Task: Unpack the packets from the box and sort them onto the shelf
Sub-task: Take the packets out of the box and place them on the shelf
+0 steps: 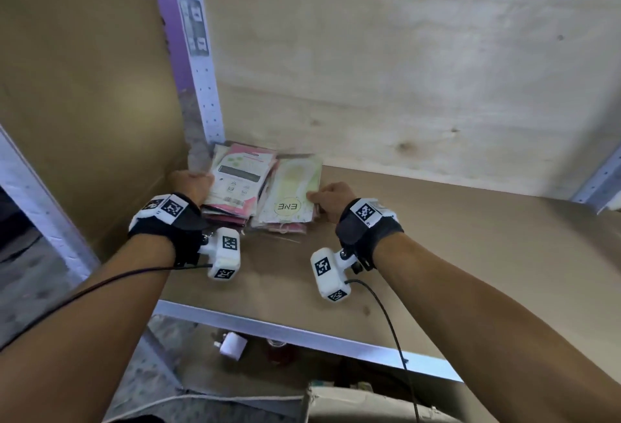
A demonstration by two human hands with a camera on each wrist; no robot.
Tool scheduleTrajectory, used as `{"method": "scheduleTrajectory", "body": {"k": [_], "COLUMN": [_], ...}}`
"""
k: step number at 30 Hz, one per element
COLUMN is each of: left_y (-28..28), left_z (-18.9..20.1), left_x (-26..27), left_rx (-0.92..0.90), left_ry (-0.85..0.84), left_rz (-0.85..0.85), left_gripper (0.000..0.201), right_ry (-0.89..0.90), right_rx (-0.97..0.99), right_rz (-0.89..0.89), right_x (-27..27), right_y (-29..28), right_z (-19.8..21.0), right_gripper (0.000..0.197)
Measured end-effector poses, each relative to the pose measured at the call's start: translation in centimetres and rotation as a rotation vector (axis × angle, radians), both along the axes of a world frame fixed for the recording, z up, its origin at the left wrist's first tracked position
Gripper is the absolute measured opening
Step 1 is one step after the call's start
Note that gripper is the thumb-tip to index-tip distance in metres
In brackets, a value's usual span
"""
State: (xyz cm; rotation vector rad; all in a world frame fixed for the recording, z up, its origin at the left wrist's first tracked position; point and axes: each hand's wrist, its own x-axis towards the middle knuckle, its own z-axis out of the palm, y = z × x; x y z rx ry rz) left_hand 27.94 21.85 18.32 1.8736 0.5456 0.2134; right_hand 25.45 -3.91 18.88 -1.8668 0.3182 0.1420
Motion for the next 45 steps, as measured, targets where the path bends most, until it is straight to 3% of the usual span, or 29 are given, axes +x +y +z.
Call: {"method": "scheduleTrajectory", "body": {"k": [3,7,9,11,14,19,24,28,30,34,42,45], "left_y": [0.0,-0.3,-0.7,-1.2,-2.6,-6.9,-10.6,-13.3,-14.7,-16.9,-20.2,-21.3], "left_z": [0.1,1.5,2.2,3.0,4.2,4.5,3.7,1.6,0.0,-4.1,-12.5,-14.9], "left_x": [0.0,-1.4,-2.6,-4.3,-8.1,-15.0,-21.7,-27.3,-29.8,-33.5,-36.6,-36.8], "left_rx": [0.083,0.21,0.256,0.318,0.368,0.249,0.199,0.109,0.12,0.163,0.324,0.324], "left_ry": [0.036,0.105,0.095,0.043,-0.071,-0.281,-0.298,-0.242,-0.195,-0.073,0.221,0.295], "left_rz": [-0.106,-0.223,-0.265,-0.282,-0.282,-0.397,-0.495,-0.559,-0.592,-0.714,-0.976,-1.0], "left_gripper": [0.037,0.059,0.061,0.059,0.052,0.028,0.021,0.013,0.021,0.018,0.017,0.02], "right_ry": [0.004,0.023,0.003,0.003,0.034,0.014,0.002,0.03,0.045,0.101,0.208,0.268], "right_rx": [-0.141,-0.24,-0.3,-0.24,-0.134,-0.159,-0.263,-0.331,-0.401,-0.498,-0.601,-0.593], "right_rz": [0.045,0.214,0.265,0.26,0.291,0.394,0.385,0.412,0.413,0.442,0.443,0.433], "right_x": [-0.2,-2.2,-3.6,-5.3,-8.6,-15.8,-24.2,-30.9,-34.0,-38.2,-40.3,-40.0], "right_y": [0.4,0.0,-0.9,-2.1,-4.1,-7.1,-9.8,-12.0,-12.9,-14.2,-15.9,-16.3], "right_z": [0.2,1.4,2.3,3.0,4.0,4.7,4.1,2.2,0.4,-3.6,-10.4,-13.4], "right_gripper": [0.033,0.022,0.034,0.042,0.025,0.015,0.015,0.015,0.018,0.017,0.01,0.013]}}
